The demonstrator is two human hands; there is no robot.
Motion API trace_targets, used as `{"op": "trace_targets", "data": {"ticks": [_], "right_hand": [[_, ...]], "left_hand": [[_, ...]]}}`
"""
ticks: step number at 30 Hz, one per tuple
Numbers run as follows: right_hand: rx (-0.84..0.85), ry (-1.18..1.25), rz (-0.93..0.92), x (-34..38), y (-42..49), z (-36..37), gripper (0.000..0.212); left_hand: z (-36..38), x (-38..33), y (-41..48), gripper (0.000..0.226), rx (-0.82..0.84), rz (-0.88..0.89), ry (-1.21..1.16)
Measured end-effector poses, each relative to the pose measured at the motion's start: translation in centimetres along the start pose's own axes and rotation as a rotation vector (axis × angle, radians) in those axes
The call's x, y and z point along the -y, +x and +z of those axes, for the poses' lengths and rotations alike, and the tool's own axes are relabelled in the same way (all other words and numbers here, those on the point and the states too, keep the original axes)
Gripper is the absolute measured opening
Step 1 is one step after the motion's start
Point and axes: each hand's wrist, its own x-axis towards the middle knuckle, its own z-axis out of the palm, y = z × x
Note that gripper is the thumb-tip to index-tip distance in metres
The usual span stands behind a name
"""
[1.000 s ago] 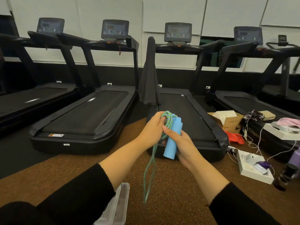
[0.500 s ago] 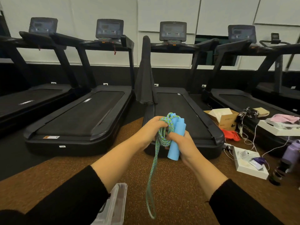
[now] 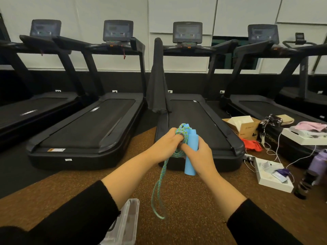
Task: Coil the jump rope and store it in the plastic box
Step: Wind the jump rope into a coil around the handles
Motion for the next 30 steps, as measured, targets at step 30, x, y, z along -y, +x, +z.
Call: {"op": "trace_targets", "data": {"ticks": [30], "right_hand": [[0.366, 0.499, 0.27, 1.5, 0.3, 0.0, 0.041]], "left_hand": [[-1.5, 1.9, -0.2, 0.029, 0.042, 0.081, -0.179]]}}
